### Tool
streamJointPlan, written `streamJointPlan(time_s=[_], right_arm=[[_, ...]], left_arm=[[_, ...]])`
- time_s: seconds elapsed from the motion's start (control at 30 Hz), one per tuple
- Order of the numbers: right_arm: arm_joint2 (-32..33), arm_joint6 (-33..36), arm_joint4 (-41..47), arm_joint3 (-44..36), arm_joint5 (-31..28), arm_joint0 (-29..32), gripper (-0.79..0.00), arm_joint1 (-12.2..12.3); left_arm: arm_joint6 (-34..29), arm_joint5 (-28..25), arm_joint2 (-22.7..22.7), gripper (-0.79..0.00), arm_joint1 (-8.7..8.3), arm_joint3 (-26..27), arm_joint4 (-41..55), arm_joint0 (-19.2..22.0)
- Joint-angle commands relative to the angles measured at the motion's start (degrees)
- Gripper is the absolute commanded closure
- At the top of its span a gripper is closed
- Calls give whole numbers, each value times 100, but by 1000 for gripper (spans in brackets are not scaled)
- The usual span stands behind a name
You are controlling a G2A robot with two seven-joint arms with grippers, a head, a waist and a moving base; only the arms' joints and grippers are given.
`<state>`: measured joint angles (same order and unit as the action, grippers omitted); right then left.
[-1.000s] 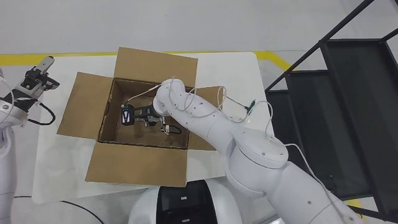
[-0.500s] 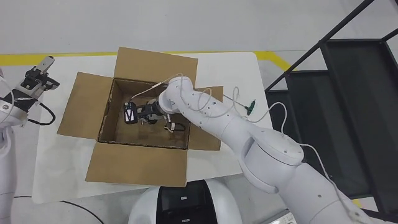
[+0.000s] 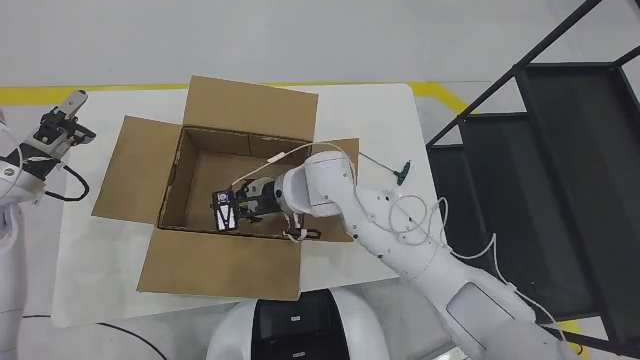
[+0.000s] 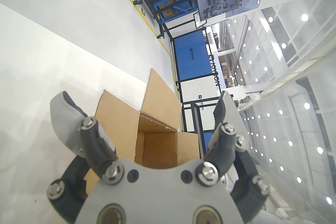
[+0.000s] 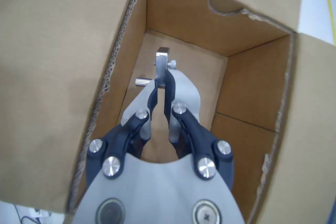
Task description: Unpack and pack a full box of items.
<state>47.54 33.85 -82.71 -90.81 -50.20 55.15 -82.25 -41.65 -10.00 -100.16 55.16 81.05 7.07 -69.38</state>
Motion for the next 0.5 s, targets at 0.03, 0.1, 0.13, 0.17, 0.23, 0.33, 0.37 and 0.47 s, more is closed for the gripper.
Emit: streamJointPlan(time_s=[0.03,0.1,0.13,0.17,0.23,0.33,0.37,0.47], right_arm=[[322,162,-77,-745,87,571,0,135],[529,141,-169,-1060,203,914,0,216],[622,96,-248,-1211,279,1084,0,254],[701,12,-316,-1357,370,1248,0,285],[800,-167,-414,-1527,497,1463,0,325],[800,-167,-414,-1527,497,1463,0,325],[800,-167,-414,-1527,497,1463,0,325],[800,-167,-414,-1527,497,1463,0,325]], left_arm=[[0,0,0,-785,0,0,0,0],[0,0,0,-785,0,0,0,0],[0,0,0,-785,0,0,0,0],[0,0,0,-785,0,0,0,0],[0,0,0,-785,0,0,0,0],[0,0,0,-785,0,0,0,0],[0,0,0,-785,0,0,0,0],[0,0,0,-785,0,0,0,0]])
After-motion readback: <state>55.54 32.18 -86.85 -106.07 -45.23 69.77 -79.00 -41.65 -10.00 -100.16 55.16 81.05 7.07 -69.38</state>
